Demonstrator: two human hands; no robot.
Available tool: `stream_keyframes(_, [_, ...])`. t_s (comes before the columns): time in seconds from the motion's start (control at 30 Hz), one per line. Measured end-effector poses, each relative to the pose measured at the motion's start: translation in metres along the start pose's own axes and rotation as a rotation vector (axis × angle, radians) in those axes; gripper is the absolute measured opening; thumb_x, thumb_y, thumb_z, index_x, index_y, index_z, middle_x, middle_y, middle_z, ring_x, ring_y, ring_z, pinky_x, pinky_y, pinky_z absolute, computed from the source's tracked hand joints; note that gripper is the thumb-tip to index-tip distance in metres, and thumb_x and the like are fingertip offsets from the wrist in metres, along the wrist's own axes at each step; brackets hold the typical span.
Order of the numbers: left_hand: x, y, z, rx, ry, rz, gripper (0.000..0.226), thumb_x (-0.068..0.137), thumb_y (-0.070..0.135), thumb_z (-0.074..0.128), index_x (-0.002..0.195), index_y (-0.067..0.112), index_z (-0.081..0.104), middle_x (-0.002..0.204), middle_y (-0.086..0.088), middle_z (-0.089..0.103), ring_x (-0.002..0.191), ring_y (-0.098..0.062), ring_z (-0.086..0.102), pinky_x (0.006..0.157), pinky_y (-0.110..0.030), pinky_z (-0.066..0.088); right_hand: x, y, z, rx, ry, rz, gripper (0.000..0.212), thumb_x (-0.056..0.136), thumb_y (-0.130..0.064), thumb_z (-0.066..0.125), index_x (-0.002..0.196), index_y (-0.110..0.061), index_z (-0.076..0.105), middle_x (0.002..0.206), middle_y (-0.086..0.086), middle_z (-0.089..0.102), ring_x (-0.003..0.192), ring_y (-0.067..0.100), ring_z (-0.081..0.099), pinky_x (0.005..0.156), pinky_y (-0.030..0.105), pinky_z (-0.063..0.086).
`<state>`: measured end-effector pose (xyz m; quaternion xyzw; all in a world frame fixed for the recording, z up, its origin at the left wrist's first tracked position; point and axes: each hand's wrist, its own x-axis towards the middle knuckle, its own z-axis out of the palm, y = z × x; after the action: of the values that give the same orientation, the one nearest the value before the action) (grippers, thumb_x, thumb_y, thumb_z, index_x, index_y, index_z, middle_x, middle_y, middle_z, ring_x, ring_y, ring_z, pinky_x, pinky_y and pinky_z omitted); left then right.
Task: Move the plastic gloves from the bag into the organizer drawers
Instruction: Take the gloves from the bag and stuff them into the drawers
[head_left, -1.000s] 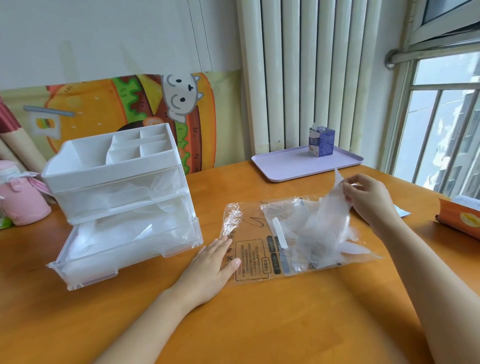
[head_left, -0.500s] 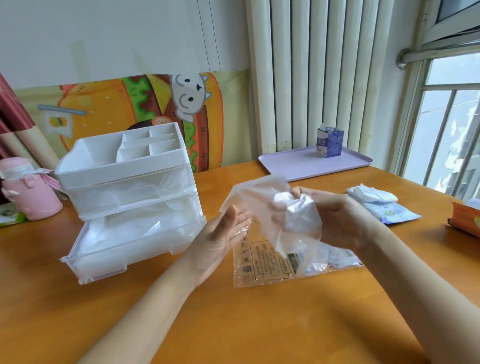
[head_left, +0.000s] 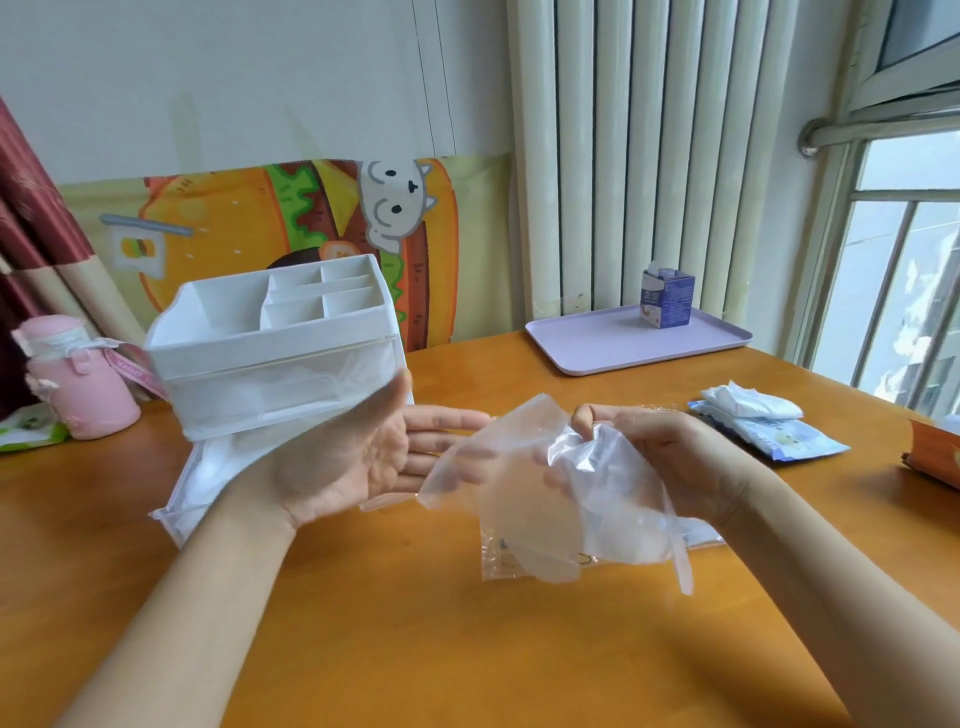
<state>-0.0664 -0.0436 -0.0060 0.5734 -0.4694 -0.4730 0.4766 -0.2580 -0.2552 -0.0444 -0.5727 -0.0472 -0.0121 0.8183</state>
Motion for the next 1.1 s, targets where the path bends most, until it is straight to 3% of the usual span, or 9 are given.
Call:
stream_keyframes(0.2, [-0.013,0.016,0.018,0.362,0.213,-0.034,0.05,0.078,0.031,0.071,0.126,0.022,0.059,0.11,0.003,0.072,0.104,-0.009,0.067,0.091,-0.018,0.051,0.02,-0.006,0.018,-0.093,0.084,0.038,0.021,0.068,-0.015,0.071,0.083,-0.01,0.058,0.111,0.029,0.053,0.099,0.036,0.052,0.078,0.04,0.042])
stream_keyframes(0.37, [-0.018,0.02,0.009,0.412,0.454,0.115,0.013,0.085,0.023,0.071,0.09,0.011,0.07,0.077,-0.001,0.072,0.075,-0.01,0.068,0.08,-0.019,0.052,0.052,-0.019,0.037,-0.097,0.116,-0.023,0.017,0.072,-0.016,0.068,0.083,-0.01,0.056,0.094,0.022,0.062,0.086,0.033,0.063,0.075,0.036,0.045])
stream_keyframes(0.5, [-0.029,0.025,-0.013,0.407,0.651,0.224,0.018,0.089,0.02,0.066,0.077,0.006,0.066,0.062,0.004,0.06,0.061,-0.007,0.057,0.068,-0.014,0.048,0.078,-0.021,0.048,-0.08,0.098,-0.015,0.047,0.066,-0.054,0.078,0.09,-0.017,0.063,0.099,0.019,0.065,0.088,0.031,0.064,0.072,0.036,0.05])
stream_keyframes(0.57, [-0.038,0.027,-0.026,0.413,0.754,0.243,0.021,0.09,0.021,0.065,0.073,0.01,0.064,0.057,0.006,0.058,0.056,-0.005,0.053,0.062,-0.011,0.045,0.086,-0.02,0.055,-0.212,0.054,-0.007,0.06,0.067,-0.056,0.076,0.106,-0.013,0.064,0.101,0.014,0.07,0.088,0.025,0.069,0.07,0.031,0.056])
stream_keyframes(0.63, [-0.047,0.027,-0.04,0.415,0.849,0.251,0.018,0.091,0.023,0.064,0.076,0.013,0.066,0.056,0.008,0.057,0.053,-0.005,0.052,0.062,-0.013,0.045,0.093,-0.017,0.064,-0.382,0.068,0.017,0.053,0.073,-0.035,0.078,0.114,-0.006,0.061,0.104,0.013,0.07,0.089,0.021,0.069,0.073,0.026,0.055])
stream_keyframes(0.7, [-0.056,0.027,-0.052,0.4,0.934,0.257,0.017,0.092,0.022,0.063,0.08,0.012,0.068,0.055,0.007,0.056,0.051,-0.005,0.051,0.06,-0.014,0.048,0.099,-0.016,0.069,-0.477,0.084,0.043,0.034,0.073,-0.019,0.077,0.1,-0.002,0.066,0.093,0.012,0.07,0.078,0.017,0.067,0.069,0.021,0.054])
stream_keyframes(0.8, [-0.07,0.026,-0.067,0.359,1.003,0.236,0.019,0.093,0.019,0.061,0.077,0.015,0.07,0.057,0.005,0.058,0.048,-0.001,0.052,0.055,-0.011,0.046,0.111,-0.016,0.077,-0.532,0.136,0.044,0.018,0.074,-0.022,0.07,0.079,-0.006,0.065,0.073,0.006,0.066,0.065,0.011,0.061,0.063,0.017,0.05])
stream_keyframes(0.97, [-0.087,0.023,-0.082,0.387,0.975,0.115,0.017,0.087,0.025,0.069,0.078,0.01,0.068,0.061,0.008,0.066,0.052,-0.005,0.059,0.07,-0.024,0.044,0.133,-0.022,0.087,-0.443,0.221,-0.064,0.017,0.077,-0.023,0.063,0.081,-0.008,0.057,0.069,0.003,0.062,0.062,0.01,0.059,0.063,0.021,0.053])
stream_keyframes(1.1, [-0.087,0.021,-0.078,0.407,0.862,0.028,0.034,0.073,0.029,0.08,0.097,0.01,0.067,0.094,0.004,0.071,0.073,-0.009,0.066,0.066,-0.014,0.049,0.149,-0.031,0.096,-0.793,0.332,-0.137,0.015,0.081,-0.033,0.069,0.075,-0.019,0.067,0.065,0.0,0.064,0.062,0.017,0.047,0.059,0.024,0.039])
